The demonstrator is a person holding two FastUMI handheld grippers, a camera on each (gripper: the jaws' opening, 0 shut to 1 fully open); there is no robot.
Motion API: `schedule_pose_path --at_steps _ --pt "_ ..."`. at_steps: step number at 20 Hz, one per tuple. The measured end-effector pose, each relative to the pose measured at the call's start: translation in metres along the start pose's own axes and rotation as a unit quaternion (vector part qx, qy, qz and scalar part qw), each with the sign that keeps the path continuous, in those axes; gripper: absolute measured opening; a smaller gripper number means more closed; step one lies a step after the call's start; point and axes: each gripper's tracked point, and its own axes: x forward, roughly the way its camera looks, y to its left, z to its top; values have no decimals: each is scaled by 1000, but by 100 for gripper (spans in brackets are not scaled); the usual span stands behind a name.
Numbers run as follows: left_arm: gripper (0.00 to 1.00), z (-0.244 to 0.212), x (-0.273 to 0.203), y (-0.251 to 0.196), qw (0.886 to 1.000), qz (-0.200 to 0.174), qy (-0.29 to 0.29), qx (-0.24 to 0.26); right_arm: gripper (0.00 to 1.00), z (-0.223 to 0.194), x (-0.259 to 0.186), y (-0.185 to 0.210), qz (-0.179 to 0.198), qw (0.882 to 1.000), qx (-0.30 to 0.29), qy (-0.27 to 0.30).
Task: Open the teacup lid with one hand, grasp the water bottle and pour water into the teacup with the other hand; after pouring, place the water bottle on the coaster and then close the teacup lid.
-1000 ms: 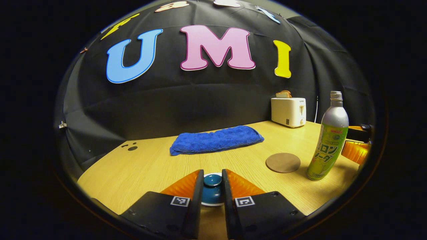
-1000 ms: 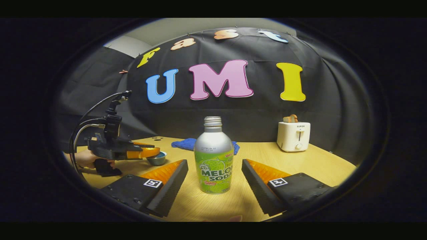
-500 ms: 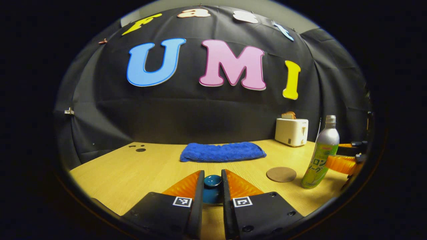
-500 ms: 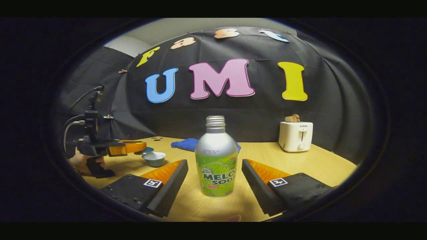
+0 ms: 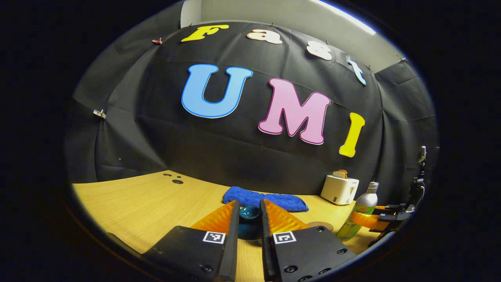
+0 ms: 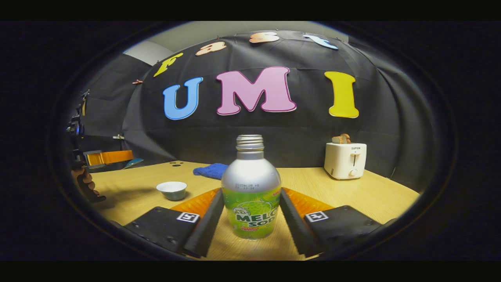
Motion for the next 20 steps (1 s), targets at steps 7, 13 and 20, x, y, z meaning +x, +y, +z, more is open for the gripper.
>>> schedule_pose_path --at_steps 7,13,20 --pt "30 9 -7 26 1000 -2 1 -18 78 39 28 3 -29 977 -211 -4" --pt "30 11 -9 49 999 -3 1 -36 78 40 64 49 -1 879 -477 11" --pt "30 11 -6 68 999 -5 3 -40 78 15 83 88 39 784 -619 25"
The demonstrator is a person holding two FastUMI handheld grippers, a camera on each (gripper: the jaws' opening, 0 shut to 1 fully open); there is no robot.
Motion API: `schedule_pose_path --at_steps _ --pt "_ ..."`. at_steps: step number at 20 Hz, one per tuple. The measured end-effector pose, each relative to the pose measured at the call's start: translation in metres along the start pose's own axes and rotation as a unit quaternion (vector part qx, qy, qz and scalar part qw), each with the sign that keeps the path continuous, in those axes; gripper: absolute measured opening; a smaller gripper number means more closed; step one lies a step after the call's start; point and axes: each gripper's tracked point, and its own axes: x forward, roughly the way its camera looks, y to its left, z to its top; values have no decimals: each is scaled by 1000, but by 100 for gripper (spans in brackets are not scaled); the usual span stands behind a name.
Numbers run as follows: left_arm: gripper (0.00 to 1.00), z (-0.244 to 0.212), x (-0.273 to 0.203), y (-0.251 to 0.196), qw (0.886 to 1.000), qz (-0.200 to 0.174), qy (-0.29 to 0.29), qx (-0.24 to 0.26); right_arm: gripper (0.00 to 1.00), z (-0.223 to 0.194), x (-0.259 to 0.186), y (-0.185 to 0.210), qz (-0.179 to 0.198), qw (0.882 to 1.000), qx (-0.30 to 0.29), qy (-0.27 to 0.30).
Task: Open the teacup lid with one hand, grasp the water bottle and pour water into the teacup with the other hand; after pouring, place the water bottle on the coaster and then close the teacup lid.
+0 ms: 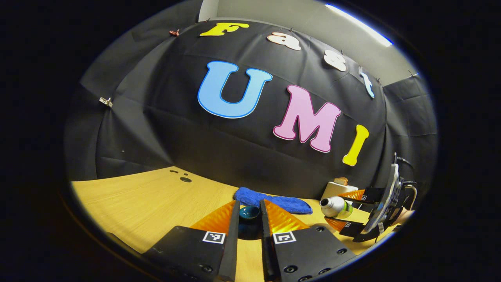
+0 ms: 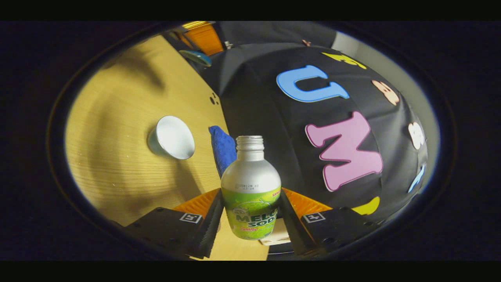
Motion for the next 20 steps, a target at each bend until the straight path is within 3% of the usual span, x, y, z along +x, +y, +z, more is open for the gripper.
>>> schedule_pose_path --at_steps 7,10,11,20 --pt "33 -10 4 11 1000 -1 16 -18 78 6 21 20 13 994 -109 -4" --pt "30 -11 6 13 1000 -3 17 -23 81 7 21 26 10 987 -160 -5" --pt "30 -13 7 14 999 -2 19 -26 78 6 20 28 8 984 -175 -6" --pt "30 -17 7 16 999 -5 27 -34 78 3 23 28 -3 965 -261 -9"
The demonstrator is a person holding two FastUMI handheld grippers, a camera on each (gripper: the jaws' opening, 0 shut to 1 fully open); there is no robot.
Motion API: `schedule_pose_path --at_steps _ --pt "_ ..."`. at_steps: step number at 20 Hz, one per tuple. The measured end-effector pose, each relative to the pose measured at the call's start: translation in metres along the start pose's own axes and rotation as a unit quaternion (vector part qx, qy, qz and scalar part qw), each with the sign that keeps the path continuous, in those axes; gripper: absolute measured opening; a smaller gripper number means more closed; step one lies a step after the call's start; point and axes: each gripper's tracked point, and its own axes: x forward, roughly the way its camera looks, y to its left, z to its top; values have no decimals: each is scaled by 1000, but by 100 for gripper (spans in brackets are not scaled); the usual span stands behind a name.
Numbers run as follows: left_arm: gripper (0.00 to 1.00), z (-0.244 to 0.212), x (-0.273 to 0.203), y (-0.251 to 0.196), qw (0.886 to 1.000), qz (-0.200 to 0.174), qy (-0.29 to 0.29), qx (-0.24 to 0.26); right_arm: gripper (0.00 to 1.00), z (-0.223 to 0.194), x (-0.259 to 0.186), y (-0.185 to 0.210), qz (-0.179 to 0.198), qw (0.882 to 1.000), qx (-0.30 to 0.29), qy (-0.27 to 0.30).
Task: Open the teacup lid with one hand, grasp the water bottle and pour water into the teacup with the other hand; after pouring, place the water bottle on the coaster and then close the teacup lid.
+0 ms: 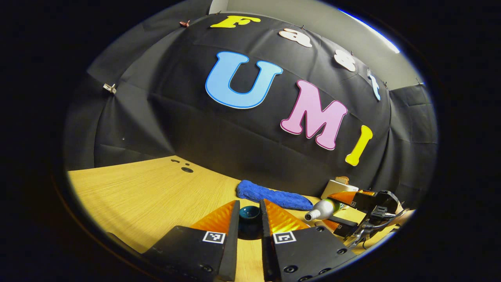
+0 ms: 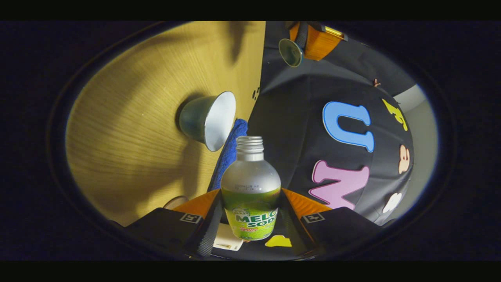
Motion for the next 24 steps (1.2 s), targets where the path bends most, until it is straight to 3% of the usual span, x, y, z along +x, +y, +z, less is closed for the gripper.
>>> schedule_pose_path --at_steps 6,17,24 --pt "30 0 0 1 1000 1 2 -4 75 1 1 -4 -7 998 -64 -6" --pt "30 -2 0 5 1000 1 9 -8 78 3 -1 -21 -30 992 -125 -16" --pt "30 -2 1 6 1000 -2 10 -13 77 7 -3 -36 -60 981 -184 -24"
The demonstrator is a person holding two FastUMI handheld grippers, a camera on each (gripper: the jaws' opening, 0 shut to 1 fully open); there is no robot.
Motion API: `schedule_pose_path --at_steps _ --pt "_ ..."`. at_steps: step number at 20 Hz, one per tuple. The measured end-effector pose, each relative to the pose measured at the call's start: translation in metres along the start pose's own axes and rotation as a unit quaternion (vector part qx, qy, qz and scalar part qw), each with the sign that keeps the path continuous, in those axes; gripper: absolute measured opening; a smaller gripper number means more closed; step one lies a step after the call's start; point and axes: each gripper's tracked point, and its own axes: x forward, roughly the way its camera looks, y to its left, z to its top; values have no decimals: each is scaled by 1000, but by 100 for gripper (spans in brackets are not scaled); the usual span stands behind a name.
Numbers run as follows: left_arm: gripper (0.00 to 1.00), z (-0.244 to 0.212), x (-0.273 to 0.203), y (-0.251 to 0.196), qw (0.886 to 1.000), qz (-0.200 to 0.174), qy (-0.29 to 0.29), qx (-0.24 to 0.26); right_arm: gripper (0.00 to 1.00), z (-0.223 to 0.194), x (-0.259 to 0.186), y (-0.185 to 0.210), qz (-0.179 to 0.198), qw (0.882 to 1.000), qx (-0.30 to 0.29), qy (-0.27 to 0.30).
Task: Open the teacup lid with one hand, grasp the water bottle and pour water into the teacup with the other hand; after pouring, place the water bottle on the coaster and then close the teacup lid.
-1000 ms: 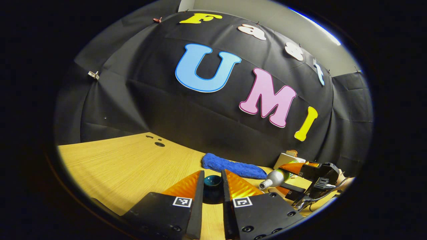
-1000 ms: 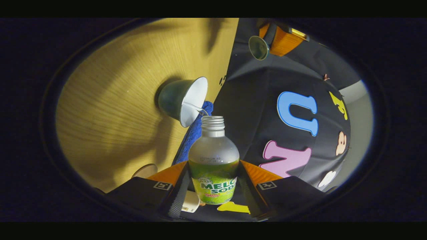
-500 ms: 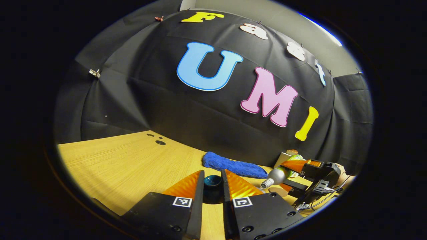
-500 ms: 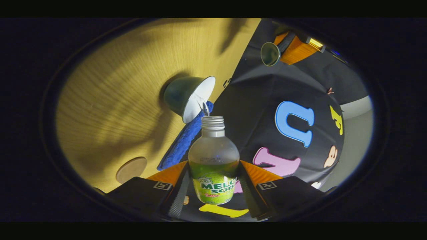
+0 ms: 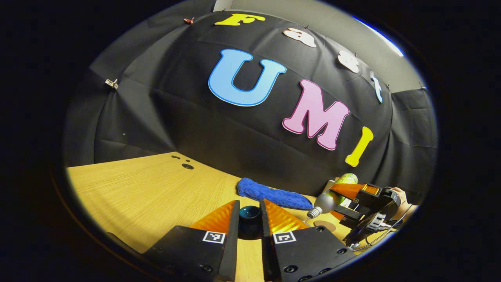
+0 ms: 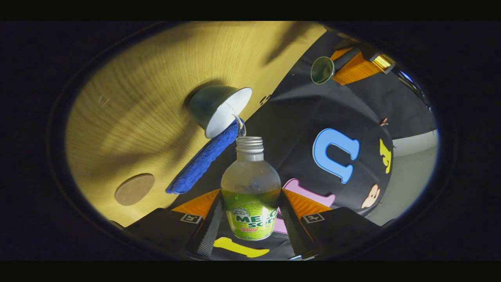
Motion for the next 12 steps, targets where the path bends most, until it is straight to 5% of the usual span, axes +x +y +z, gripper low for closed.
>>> schedule_pose_path --at_steps 12 --pt "30 -1 -1 3 1000 -5 5 -8 77 -2 -2 -42 -52 996 -77 -17"
